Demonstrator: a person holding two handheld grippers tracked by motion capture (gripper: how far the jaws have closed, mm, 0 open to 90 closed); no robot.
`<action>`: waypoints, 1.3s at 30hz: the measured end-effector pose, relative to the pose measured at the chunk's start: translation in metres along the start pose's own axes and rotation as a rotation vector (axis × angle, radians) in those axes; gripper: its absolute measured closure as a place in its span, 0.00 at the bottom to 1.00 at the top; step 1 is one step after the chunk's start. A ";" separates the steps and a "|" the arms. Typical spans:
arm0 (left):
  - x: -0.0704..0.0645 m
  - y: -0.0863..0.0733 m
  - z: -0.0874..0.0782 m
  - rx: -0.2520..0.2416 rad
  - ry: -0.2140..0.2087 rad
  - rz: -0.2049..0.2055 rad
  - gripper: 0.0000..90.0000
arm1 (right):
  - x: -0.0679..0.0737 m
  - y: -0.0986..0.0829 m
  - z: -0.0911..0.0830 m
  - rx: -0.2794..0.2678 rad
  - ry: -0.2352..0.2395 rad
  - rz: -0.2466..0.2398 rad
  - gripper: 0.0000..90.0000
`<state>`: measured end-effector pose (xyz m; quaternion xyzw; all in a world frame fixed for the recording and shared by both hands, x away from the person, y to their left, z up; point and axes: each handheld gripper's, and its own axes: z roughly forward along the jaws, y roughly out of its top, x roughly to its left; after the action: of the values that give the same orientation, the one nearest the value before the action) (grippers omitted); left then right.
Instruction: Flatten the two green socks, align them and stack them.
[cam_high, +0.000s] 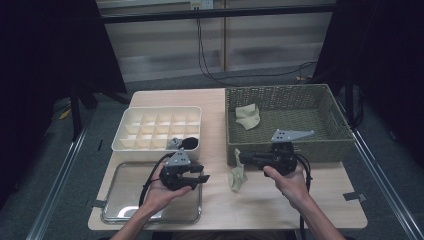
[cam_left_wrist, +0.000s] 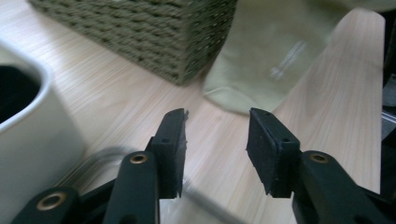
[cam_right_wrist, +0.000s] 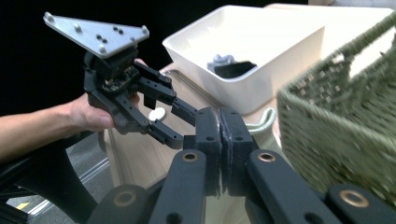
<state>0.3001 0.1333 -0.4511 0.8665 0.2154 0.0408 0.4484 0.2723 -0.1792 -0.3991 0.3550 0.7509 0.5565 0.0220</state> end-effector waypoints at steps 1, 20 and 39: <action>-0.001 0.002 0.003 0.005 -0.004 0.006 0.65 | -0.001 -0.002 -0.001 -0.001 -0.006 0.003 0.98; -0.022 0.027 0.068 0.026 -0.086 0.056 0.66 | -0.033 -0.055 -0.021 0.087 -0.100 0.078 0.98; -0.023 0.010 0.091 0.182 -0.089 0.074 0.77 | -0.055 -0.091 -0.049 0.133 -0.199 0.127 0.97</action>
<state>0.3068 0.0499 -0.4943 0.9120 0.1660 -0.0009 0.3752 0.2460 -0.2618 -0.4774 0.4558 0.7563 0.4678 0.0376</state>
